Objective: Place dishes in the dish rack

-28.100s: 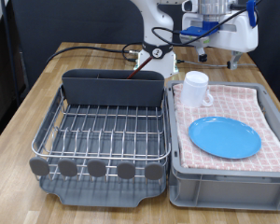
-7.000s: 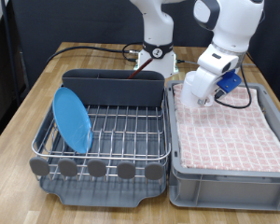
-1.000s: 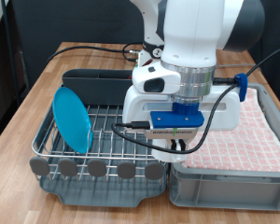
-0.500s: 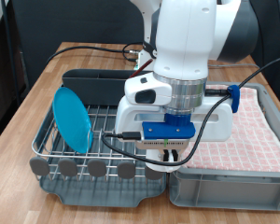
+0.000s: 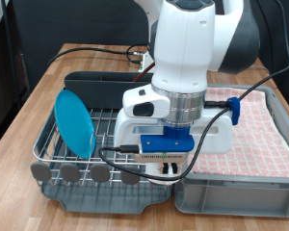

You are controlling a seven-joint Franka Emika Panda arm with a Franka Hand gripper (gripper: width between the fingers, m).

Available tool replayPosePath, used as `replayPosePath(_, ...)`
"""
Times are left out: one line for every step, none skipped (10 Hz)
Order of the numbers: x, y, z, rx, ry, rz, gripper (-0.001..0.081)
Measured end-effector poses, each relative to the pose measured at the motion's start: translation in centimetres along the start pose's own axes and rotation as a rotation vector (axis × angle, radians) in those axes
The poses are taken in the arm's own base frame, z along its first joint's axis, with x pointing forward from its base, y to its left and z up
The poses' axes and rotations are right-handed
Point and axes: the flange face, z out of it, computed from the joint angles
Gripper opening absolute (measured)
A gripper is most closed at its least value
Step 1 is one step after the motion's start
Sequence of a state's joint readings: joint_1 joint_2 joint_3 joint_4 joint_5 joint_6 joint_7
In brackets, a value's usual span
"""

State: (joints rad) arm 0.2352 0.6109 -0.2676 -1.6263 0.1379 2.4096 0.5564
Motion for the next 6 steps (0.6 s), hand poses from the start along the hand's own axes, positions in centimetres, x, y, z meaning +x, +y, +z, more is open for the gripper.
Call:
replayPosePath(0.0, 0.1, 0.4, 0.0, -0.002, 0.001, 0.0071)
replayPosePath(0.0, 0.3, 0.8, 0.001, -0.006, 0.003, 0.0071)
replayPosePath(0.1, 0.5, 1.1, 0.002, -0.008, 0.005, 0.0071)
replayPosePath(0.2, 0.6, 1.3, 0.003, -0.007, 0.005, 0.0071)
replayPosePath(0.2, 0.7, 1.5, 0.004, -0.007, 0.004, 0.0071)
replayPosePath(0.2, 0.7, 1.6, 0.004, -0.008, 0.003, 0.0071)
